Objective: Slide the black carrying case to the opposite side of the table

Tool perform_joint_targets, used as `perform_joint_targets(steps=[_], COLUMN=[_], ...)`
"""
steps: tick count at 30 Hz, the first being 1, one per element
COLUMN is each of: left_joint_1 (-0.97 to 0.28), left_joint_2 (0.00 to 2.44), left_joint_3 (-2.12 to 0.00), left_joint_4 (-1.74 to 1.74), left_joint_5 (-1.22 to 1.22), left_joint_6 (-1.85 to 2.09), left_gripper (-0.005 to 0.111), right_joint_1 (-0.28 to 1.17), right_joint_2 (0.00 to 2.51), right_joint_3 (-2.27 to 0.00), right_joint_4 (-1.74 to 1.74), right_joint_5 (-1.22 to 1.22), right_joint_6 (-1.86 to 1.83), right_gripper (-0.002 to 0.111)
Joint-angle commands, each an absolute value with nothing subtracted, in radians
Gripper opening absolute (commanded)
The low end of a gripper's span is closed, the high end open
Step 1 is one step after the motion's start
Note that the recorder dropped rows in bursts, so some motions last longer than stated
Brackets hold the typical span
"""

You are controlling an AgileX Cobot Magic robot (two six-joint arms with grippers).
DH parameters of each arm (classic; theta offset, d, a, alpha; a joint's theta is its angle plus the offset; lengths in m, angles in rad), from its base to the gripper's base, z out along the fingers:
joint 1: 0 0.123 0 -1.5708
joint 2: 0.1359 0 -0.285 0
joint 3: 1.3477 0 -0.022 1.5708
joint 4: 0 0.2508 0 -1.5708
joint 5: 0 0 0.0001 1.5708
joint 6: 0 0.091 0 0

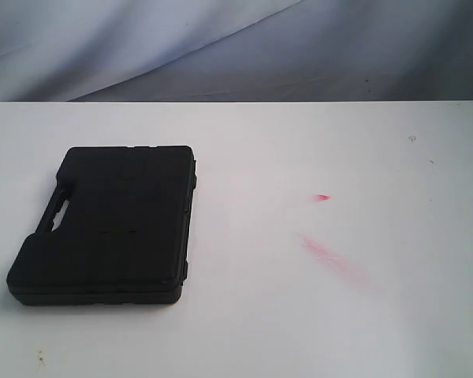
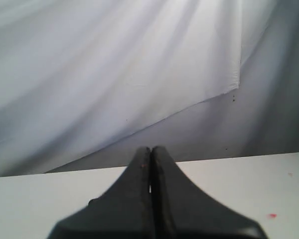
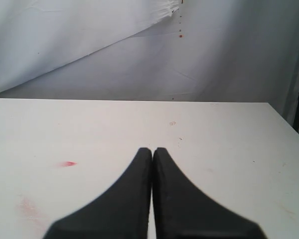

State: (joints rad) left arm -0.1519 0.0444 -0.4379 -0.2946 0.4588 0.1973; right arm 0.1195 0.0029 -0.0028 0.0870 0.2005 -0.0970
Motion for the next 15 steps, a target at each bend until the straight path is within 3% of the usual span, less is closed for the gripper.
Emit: perform_joint_targets(steps=[1,6,15], left_joint_1=[-0.149,-0.149,-0.149], left_joint_2=[0.0,0.0,0.0], left_joint_3=[-0.343,-0.315,-0.05], left_joint_4=[-0.268,-0.254,-0.253], left_joint_5=[0.451,0.382,0.06], left_joint_6=[0.183,0.183,0.185], left_gripper=[0.0,0.0,0.0], right_joint_1=[0.117,0.117,0.117], right_joint_2=[0.0,0.0,0.0], right_joint_3=[0.0,0.0,0.0], right_joint_4=[0.094,0.094,0.094], right_joint_5=[0.2,0.2,0.2], right_joint_6=[-0.092,-0.092,-0.092], right_gripper=[0.0,0.0,0.0])
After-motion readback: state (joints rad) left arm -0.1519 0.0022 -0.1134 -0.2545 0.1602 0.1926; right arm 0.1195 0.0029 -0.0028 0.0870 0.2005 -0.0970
